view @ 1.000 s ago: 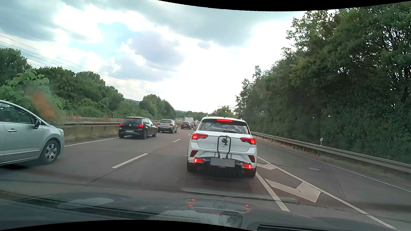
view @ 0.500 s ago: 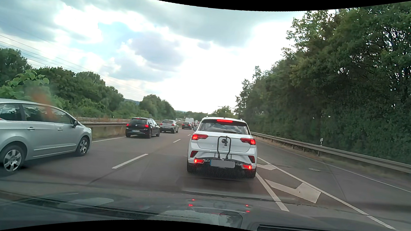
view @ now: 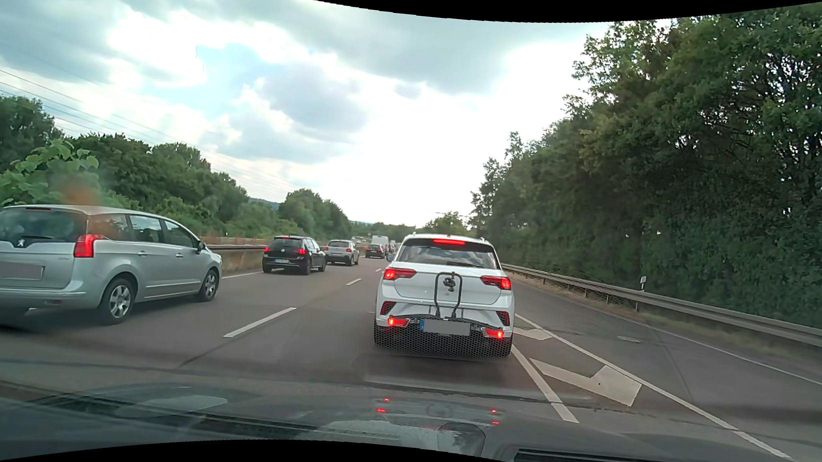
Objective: Follow the waypoints while adhering to traffic rules and regulations
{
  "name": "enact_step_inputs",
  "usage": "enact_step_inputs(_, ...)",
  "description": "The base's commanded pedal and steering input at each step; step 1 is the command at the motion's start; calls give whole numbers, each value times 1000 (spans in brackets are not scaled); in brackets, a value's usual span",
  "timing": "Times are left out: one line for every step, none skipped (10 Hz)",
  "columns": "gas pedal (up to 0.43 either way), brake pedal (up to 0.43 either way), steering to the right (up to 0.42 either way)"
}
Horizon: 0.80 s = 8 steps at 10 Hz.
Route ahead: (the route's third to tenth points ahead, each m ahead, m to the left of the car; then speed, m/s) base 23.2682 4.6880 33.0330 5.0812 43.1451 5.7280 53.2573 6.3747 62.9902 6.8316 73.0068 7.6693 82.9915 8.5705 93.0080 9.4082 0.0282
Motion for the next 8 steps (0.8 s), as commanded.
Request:
enact_step_inputs(0, 250, 0)
enact_step_inputs(0, 256, 0)
enact_step_inputs(0, 256, 0)
enact_step_inputs(0, 256, 0)
enact_step_inputs(0, 256, 0)
enact_step_inputs(0, 256, 0)
enact_step_inputs(0, 256, 0)
enact_step_inputs(0, 256, 0)
